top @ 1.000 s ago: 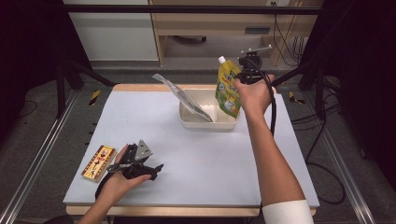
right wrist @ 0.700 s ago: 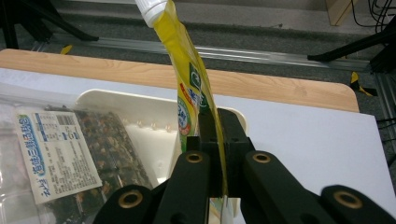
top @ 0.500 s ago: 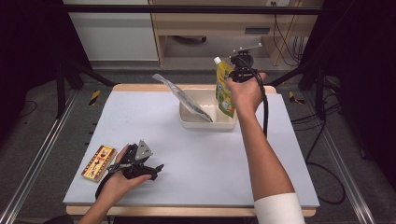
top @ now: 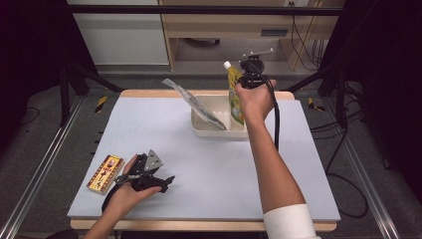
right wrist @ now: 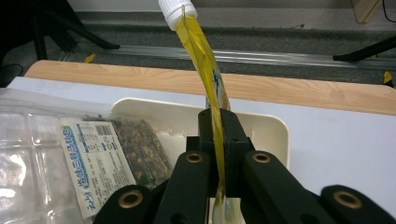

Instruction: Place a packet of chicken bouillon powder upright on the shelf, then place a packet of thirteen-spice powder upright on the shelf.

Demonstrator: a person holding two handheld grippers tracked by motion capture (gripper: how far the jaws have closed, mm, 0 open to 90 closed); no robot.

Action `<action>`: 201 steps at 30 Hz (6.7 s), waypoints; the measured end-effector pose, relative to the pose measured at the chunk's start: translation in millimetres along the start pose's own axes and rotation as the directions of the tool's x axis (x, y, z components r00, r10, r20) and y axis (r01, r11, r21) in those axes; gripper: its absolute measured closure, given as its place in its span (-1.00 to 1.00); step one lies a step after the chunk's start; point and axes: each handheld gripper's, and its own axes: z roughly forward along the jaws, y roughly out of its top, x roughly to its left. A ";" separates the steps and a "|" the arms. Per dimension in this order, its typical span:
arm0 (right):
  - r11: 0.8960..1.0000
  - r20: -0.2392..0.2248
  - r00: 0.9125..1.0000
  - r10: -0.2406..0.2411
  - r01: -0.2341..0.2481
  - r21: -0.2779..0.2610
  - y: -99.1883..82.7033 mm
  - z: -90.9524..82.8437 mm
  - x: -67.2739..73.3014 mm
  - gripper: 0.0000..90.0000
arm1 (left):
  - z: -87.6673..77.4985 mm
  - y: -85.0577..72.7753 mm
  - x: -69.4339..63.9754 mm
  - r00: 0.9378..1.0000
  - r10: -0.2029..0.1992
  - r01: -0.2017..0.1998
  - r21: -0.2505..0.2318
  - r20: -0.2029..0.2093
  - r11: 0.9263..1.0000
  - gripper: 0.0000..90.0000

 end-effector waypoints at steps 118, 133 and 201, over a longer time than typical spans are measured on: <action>0.944 -0.073 0.945 -0.319 0.311 -0.107 -223.7 -3.6 -49.2 -0.60 | -64.3 -37.2 110.3 0.938 -0.303 0.335 0.225 -0.166 0.915 -0.81; 0.946 -0.107 0.942 -0.319 0.310 -0.094 -224.3 -0.6 -51.8 -0.60 | -57.1 -48.7 110.1 0.938 -0.246 0.332 0.435 -0.243 0.837 -0.79; 0.968 -0.317 0.915 -0.249 0.223 -0.117 -222.5 0.0 -17.7 -0.25 | 11.2 68.6 -2.9 0.974 0.211 -0.222 0.175 0.080 0.959 -0.29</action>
